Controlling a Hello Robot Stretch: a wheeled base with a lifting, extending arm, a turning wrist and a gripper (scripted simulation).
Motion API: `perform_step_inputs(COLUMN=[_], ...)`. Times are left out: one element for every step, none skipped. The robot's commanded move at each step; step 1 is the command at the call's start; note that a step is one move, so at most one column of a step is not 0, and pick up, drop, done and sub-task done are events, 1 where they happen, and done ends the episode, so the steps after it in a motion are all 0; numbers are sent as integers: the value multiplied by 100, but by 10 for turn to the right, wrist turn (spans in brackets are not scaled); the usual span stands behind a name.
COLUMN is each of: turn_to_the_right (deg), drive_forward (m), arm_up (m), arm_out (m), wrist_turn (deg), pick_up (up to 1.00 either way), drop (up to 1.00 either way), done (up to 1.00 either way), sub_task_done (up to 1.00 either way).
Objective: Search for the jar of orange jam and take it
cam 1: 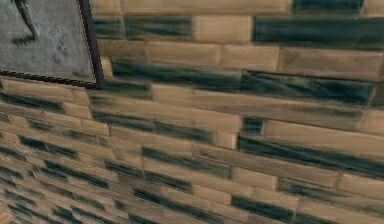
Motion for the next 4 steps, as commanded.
perform_step_inputs(turn_to_the_right=[0, 0, 0, 0], drive_forward=[0, 0, 0, 0], arm_up=[0, 0, 0, -14], arm_out=[0, 0, 0, 0], wrist_turn=[450, 450, 240, 0], pick_up=[0, 0, 0, 0], drop=[0, 0, 0, 0], done=[0, 0, 0, 0], sub_task_done=[0, 0, 0, 0])
